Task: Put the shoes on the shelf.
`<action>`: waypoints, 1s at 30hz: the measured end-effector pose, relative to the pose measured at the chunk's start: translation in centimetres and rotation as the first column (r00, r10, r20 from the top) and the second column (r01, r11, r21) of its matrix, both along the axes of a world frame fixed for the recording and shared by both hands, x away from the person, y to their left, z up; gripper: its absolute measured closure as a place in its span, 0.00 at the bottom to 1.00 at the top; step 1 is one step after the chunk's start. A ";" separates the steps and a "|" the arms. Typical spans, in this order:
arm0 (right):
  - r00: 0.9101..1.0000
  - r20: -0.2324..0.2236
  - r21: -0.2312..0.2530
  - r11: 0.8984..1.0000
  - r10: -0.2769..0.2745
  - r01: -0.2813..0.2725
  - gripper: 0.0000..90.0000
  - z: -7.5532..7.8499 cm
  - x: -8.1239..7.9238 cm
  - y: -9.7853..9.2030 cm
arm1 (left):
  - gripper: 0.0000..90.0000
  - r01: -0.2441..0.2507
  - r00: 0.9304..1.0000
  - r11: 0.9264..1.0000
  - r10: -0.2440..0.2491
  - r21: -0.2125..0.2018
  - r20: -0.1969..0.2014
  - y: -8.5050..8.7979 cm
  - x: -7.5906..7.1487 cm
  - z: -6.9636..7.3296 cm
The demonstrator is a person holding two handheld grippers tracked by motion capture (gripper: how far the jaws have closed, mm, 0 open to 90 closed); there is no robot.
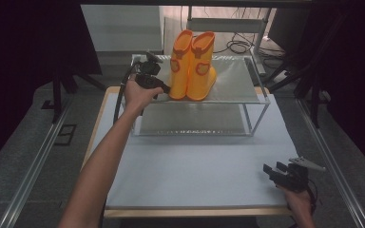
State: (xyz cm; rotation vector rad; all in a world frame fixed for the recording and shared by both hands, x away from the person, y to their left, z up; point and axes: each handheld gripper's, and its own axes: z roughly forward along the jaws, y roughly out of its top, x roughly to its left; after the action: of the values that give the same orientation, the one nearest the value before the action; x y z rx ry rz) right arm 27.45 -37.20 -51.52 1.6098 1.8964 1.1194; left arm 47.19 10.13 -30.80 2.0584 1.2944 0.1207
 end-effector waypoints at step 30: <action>1.000 0.009 0.003 1.000 0.001 -0.001 0.40 0.2 -0.1 0.0 | 0.82 0.085 0.996 0.995 -0.082 -0.056 0.041 -2.0 -1.3 0.7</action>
State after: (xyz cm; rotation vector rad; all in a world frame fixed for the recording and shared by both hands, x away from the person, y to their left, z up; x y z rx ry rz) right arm 27.32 -37.18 -51.31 1.6034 1.8906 1.1287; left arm 45.88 8.10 -30.09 2.0477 1.1734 0.0838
